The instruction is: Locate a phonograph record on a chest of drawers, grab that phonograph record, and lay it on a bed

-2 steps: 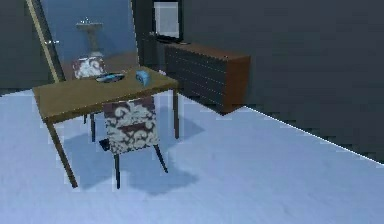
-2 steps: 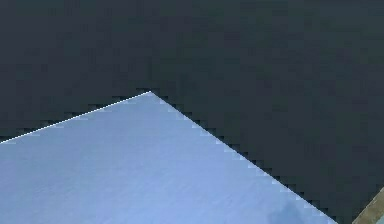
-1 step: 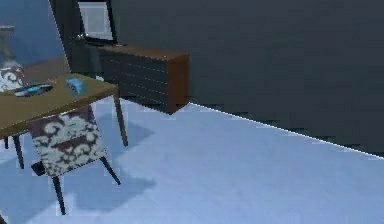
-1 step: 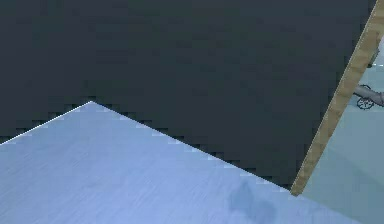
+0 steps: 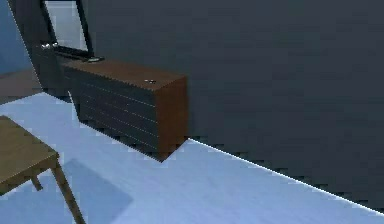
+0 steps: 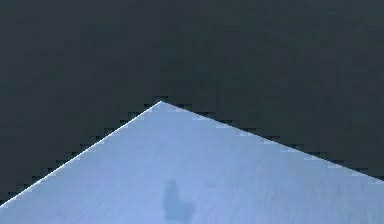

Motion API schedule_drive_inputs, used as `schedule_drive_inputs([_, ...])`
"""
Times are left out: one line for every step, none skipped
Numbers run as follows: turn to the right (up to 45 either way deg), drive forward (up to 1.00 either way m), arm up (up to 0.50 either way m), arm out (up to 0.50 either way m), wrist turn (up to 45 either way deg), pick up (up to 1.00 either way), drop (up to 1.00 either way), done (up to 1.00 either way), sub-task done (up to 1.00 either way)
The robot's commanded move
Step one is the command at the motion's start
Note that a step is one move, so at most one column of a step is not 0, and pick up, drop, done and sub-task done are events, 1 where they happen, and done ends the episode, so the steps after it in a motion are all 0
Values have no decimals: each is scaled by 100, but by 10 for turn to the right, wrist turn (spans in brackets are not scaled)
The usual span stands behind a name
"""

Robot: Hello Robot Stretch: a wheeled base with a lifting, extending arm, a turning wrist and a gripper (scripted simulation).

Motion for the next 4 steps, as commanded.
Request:
schedule_drive_inputs([150,0,0,0,0,0,0,0,0])
schedule_drive_inputs([0,5,0,0,0,0,0,0,0])
schedule_drive_inputs([-180,0,0,0,0,0,0,0,0])
schedule_drive_inputs([0,75,0,0,0,0,0,0,0])
